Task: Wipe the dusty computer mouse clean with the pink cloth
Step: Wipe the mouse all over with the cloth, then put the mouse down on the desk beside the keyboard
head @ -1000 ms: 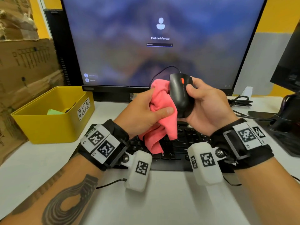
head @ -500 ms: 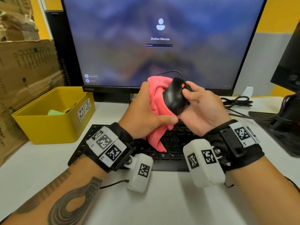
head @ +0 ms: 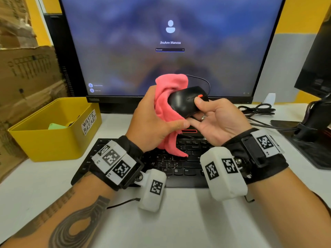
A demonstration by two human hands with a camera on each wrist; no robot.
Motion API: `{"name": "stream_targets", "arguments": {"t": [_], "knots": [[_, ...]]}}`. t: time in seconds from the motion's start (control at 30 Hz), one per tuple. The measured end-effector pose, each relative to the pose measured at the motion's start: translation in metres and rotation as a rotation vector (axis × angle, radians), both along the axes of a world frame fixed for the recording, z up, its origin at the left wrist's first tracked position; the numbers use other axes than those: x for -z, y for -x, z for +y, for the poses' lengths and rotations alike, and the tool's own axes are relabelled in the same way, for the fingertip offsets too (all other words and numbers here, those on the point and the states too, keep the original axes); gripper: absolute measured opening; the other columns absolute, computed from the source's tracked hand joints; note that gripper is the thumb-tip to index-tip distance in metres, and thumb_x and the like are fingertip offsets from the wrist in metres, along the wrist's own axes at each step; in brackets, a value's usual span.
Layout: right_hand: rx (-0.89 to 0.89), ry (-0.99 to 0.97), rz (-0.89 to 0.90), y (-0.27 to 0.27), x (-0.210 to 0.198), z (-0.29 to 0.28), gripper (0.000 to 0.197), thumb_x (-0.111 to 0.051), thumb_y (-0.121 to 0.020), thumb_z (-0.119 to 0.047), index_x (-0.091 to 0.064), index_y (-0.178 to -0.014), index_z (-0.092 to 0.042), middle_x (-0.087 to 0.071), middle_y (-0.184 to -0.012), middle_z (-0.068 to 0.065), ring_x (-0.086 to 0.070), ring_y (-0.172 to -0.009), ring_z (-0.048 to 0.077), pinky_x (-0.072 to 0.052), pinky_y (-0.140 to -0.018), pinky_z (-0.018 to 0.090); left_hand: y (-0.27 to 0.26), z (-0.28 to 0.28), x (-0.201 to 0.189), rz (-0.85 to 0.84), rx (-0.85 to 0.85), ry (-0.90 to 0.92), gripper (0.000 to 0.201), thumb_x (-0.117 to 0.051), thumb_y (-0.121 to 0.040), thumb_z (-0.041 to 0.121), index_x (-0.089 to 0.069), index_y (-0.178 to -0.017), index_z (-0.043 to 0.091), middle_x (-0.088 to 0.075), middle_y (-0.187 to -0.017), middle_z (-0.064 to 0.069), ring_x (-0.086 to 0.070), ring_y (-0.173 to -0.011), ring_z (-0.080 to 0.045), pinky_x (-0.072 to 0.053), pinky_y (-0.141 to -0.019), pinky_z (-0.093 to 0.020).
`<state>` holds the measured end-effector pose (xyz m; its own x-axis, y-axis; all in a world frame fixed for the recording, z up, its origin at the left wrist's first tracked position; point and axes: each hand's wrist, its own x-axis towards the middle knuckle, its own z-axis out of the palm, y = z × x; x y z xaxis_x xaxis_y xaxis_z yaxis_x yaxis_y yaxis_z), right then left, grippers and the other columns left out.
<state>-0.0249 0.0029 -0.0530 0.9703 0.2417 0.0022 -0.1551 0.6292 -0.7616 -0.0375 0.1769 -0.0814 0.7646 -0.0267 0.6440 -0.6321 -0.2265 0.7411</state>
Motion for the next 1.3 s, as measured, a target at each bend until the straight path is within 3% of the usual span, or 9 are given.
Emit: {"name": "stream_targets", "arguments": {"t": [0.13,0.27,0.4,0.5,0.67,0.77,0.93,1.17,1.3], "knots": [[-0.055,0.042,-0.013,0.002,0.002,0.008,0.04,-0.055,-0.095,0.007,-0.055,-0.135,0.012,-0.065,-0.133,0.027,-0.069,-0.118,0.038,-0.06,-0.09,0.052,-0.002,0.006,0.0,0.011,-0.012,-0.065,0.082,-0.101,-0.057,0.023,-0.061,-0.128,0.019,-0.073,-0.127,0.005,-0.068,-0.122,-0.019,-0.052,-0.107,-0.05],[-0.07,0.078,0.019,0.004,-0.002,0.005,0.04,-0.056,-0.094,0.005,-0.057,-0.133,0.01,-0.067,-0.13,0.026,-0.072,-0.112,0.036,-0.059,-0.094,0.052,0.002,0.01,-0.009,0.016,-0.009,-0.171,0.078,-0.099,-0.06,0.033,-0.067,-0.131,0.032,-0.074,-0.126,0.007,-0.07,-0.118,-0.017,-0.055,-0.102,-0.049],[-0.017,0.015,0.065,0.004,-0.007,-0.001,0.039,-0.058,-0.093,0.007,-0.057,-0.132,0.013,-0.064,-0.134,0.027,-0.074,-0.106,0.038,-0.063,-0.083,0.051,0.005,0.014,-0.014,0.096,0.056,-0.127,0.057,-0.098,-0.067,0.015,-0.074,-0.116,0.034,-0.079,-0.096,0.006,-0.068,-0.06,-0.015,-0.053,-0.056,-0.027],[-0.011,0.041,0.084,0.003,-0.013,-0.008,0.037,-0.056,-0.095,0.003,-0.058,-0.131,0.01,-0.067,-0.127,0.024,-0.076,-0.101,0.034,-0.063,-0.082,0.049,0.0,0.021,-0.01,0.136,-0.008,-0.088,0.026,-0.096,-0.07,0.017,-0.079,-0.087,0.027,-0.074,-0.064,-0.008,-0.059,-0.044,-0.018,-0.049,-0.05,-0.026],[-0.024,0.196,0.131,0.008,-0.013,-0.023,0.026,-0.051,-0.097,-0.007,-0.061,-0.122,-0.005,-0.062,-0.117,0.016,-0.072,-0.094,0.032,-0.064,-0.07,0.047,0.0,0.019,-0.007,0.14,0.069,-0.089,0.011,-0.086,-0.082,0.008,-0.078,-0.087,0.005,-0.066,-0.055,-0.003,-0.054,-0.042,-0.011,-0.046,-0.046,-0.023],[-0.014,0.258,0.171,0.01,-0.004,-0.039,0.031,-0.051,-0.096,-0.012,-0.062,-0.124,-0.011,-0.063,-0.119,0.014,-0.07,-0.093,0.03,-0.058,-0.072,0.042,0.0,0.018,-0.009,0.093,0.054,-0.095,0.012,-0.081,-0.089,0.012,-0.078,-0.082,0.022,-0.066,-0.056,0.003,-0.054,-0.044,-0.011,-0.046,-0.048,-0.023],[-0.042,0.437,0.034,0.029,-0.002,-0.052,0.007,-0.073,-0.085,-0.014,-0.069,-0.079,-0.013,-0.063,-0.082,0.006,-0.06,-0.07,0.02,-0.051,-0.059,0.027,0.008,0.01,-0.019,0.045,0.073,-0.12,0.026,-0.075,-0.093,0.005,-0.074,-0.084,0.029,-0.074,-0.066,0.015,-0.062,-0.057,-0.005,-0.049,-0.058,-0.019],[0.291,0.93,-0.181,0.042,0.001,-0.067,0.024,-0.076,-0.07,0.005,-0.057,-0.074,-0.01,-0.061,-0.058,0.003,-0.06,-0.061,0.024,-0.049,-0.058,0.03,0.004,-0.018,-0.024,0.107,-0.087,-0.222,0.037,-0.086,-0.072,0.035,-0.069,-0.087,0.006,-0.071,-0.078,-0.013,-0.057,-0.064,-0.016,-0.051,-0.065,-0.04],[0.408,1.061,-0.155,0.04,0.004,-0.087,0.053,-0.086,-0.053,-0.015,-0.065,-0.102,-0.01,-0.066,-0.09,0.006,-0.067,-0.083,0.026,-0.057,-0.069,0.034,0.018,-0.041,-0.036,0.18,-0.021,-0.177,0.044,-0.08,-0.07,0.055,-0.08,-0.094,0.019,-0.081,-0.085,-0.003,-0.079,-0.087,-0.027,-0.063,-0.082,-0.052]]}}
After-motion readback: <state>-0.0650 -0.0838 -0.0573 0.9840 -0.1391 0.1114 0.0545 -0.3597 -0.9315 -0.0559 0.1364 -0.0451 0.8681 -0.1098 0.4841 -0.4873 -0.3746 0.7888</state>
